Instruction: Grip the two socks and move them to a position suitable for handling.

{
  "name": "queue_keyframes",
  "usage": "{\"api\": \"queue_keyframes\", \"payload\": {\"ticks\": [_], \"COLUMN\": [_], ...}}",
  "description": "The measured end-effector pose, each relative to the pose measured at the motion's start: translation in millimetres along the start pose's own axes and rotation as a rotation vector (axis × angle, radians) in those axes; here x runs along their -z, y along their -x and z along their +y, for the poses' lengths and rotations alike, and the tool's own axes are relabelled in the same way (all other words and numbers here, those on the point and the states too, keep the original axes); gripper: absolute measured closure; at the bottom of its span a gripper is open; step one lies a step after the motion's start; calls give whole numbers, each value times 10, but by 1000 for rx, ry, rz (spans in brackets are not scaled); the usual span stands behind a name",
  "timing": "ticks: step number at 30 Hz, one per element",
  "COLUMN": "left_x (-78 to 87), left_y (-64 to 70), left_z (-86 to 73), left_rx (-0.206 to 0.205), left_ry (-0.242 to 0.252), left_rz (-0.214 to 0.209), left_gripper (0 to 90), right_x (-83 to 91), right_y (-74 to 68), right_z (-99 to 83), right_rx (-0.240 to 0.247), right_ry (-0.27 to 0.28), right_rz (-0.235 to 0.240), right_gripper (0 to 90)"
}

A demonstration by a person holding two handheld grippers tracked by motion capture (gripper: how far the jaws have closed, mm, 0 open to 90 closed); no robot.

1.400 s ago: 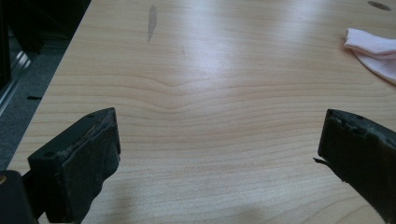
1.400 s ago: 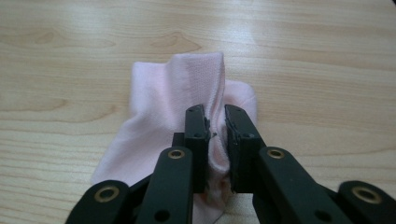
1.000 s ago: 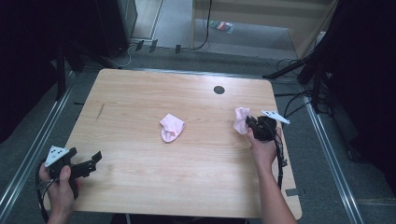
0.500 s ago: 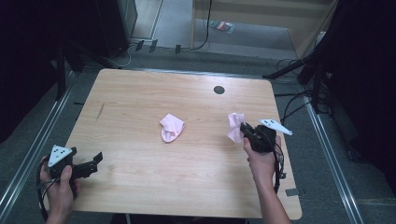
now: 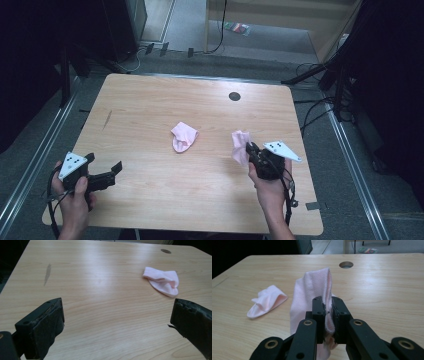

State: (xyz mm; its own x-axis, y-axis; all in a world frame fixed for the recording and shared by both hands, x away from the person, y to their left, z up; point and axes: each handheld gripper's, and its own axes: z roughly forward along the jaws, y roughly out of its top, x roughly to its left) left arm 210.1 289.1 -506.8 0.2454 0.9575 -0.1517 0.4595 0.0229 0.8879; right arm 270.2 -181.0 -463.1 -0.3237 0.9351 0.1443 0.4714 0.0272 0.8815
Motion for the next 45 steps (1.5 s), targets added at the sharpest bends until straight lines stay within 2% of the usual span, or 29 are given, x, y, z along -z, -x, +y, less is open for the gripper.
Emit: {"api": "queue_keyframes", "payload": {"ticks": [1, 2, 4, 5, 6, 8, 11, 15, 17, 18, 21, 25, 27, 31, 32, 34, 35, 36, 38, 40, 41, 43, 45], "left_x": [0, -42, -87, -87, -138, -193, -275, -376, -435, -435, -504, -550, -551, -566, -572, -570, -566, -562, -561, -560, -561, -566, -574], "left_y": [0, 93, 195, 195, 305, 413, 553, 729, 823, 823, 928, 1062, 1121, 1177, 1190, 1204, 1206, 1201, 1184, 1156, 1142, 1116, 1102], "left_z": [0, 31, 59, 59, 81, 100, 130, 145, 135, 135, 93, -1, -54, -130, -153, -186, -199, -207, -206, -195, -190, -183, -184], "left_rx": [0, -7, -14, -14, -31, -53, -42, -56, -54, -54, -31, -52, -52, -34, -41, -53, -54, -59, -58, -53, -53, -52, -46], "left_ry": [0, 1, -1, -1, -3, -9, -1, -8, -7, -7, -6, -22, -31, -44, -53, -61, -63, -65, -68, -68, -70, -72, -73], "left_rz": [0, -20, -42, -42, -63, -63, -93, -122, -132, -132, -155, -181, -209, -241, -249, -249, -251, -250, -252, -251, -251, -242, -235], "left_gripper": [0, 0, 0, 0, 0, 0, 0, 0, 0, 0, 0, 0, 0, 0, 0, 0, 0, 0, 0, 0, 0, 0, 0], "right_x": [0, -2, -9, -17, -24, -38, -62, -99, -120, -120, -167, -221, -248, -295, -304, -332, -341, -331, -279, -194, -167, -126, -133], "right_y": [0, -51, -106, -131, -160, -229, -320, -427, -491, -491, -589, -724, -752, -803, -810, -823, -811, -792, -728, -640, -606, -581, -619], "right_z": [0, -46, -107, -141, -176, -240, -317, -389, -439, -439, -494, -589, -650, -751, -763, -778, -768, -748, -706, -650, -633, -623, -644], "right_rx": [0, -7, -14, -18, -16, 3, 8, 7, -2, -2, -12, 12, 15, -6, -2, -11, 2, 9, 7, -22, -21, -30, -37], "right_ry": [0, -7, -22, -27, -35, -45, -65, -83, -89, -89, -97, -120, -135, -166, -166, -177, -189, -196, -175, -145, -131, -127, -151], "right_rz": [0, 18, 31, 40, 41, 36, 53, 73, 75, 75, 81, 110, 121, 135, 136, 170, 202, 219, 222, 205, 201, 212, 233], "right_gripper": [829, 829, 829, 829, 829, 828, 828, 827, 827, 827, 826, 827, 828, 820, 803, 676, 598, 559, 566, 619, 643, 698, 720]}}
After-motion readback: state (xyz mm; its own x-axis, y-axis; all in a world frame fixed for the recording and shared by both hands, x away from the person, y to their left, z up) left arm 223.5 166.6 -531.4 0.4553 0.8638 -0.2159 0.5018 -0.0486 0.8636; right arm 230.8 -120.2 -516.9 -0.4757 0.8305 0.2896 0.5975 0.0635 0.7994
